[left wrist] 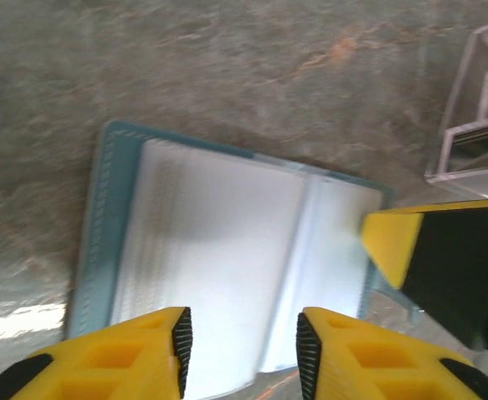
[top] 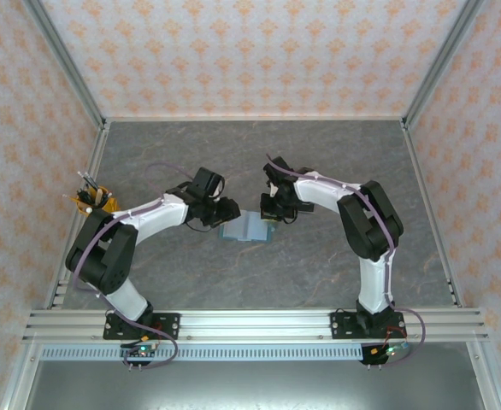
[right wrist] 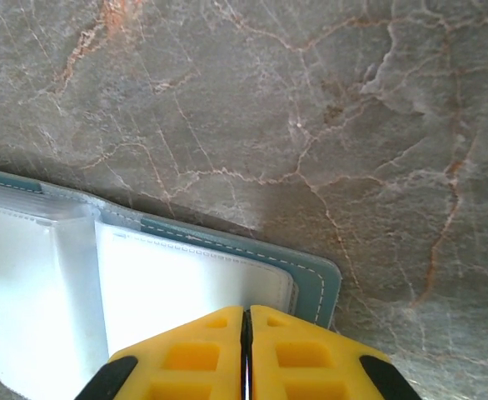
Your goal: Take the credit cards out of the card holder
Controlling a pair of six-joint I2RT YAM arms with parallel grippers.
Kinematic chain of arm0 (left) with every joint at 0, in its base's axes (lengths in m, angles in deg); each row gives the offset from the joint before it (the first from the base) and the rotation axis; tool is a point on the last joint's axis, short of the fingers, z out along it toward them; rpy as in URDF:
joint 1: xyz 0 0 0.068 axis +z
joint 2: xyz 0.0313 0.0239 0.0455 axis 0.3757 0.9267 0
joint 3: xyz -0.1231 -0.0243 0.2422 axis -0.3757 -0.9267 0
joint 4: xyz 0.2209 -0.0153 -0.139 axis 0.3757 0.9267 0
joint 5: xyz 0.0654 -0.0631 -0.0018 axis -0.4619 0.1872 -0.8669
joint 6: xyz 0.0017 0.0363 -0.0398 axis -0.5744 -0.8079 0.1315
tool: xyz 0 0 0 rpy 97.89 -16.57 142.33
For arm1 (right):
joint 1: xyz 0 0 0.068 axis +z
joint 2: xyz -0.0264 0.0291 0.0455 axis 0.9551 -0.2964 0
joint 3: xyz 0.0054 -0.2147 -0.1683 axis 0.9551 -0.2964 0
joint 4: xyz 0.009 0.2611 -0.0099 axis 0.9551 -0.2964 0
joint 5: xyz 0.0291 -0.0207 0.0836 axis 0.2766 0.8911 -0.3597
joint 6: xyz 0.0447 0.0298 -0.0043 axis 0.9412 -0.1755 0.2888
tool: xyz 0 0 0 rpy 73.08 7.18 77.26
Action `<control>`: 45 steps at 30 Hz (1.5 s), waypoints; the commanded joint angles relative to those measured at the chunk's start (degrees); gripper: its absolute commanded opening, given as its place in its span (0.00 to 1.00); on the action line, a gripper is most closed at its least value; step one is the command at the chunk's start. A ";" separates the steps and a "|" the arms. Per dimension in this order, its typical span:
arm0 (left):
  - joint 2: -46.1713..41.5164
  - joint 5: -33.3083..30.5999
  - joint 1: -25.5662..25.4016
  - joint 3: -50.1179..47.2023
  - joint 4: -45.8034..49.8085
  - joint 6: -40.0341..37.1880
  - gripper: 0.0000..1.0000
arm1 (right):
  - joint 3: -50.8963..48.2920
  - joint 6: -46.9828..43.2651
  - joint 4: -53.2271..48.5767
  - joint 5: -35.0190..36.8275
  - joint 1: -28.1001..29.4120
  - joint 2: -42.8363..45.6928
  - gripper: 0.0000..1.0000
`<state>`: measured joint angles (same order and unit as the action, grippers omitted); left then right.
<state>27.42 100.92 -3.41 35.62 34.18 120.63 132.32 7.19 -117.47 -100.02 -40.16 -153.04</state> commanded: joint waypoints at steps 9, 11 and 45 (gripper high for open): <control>2.96 -1.70 -0.18 0.93 2.72 -1.26 0.44 | 1.28 -1.60 -3.10 2.54 0.36 -1.75 0.10; 3.21 -1.70 -0.18 1.07 2.72 -1.26 0.44 | 1.29 -1.59 -2.98 2.49 0.36 -1.72 0.10; 5.32 10.33 -0.76 0.70 -6.22 -0.20 0.36 | 1.69 -1.97 -3.59 2.27 0.63 -2.64 0.10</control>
<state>32.12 109.51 -3.82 35.97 30.07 119.84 133.26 6.14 -118.61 -99.39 -40.05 -153.72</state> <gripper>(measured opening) 0.361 0.105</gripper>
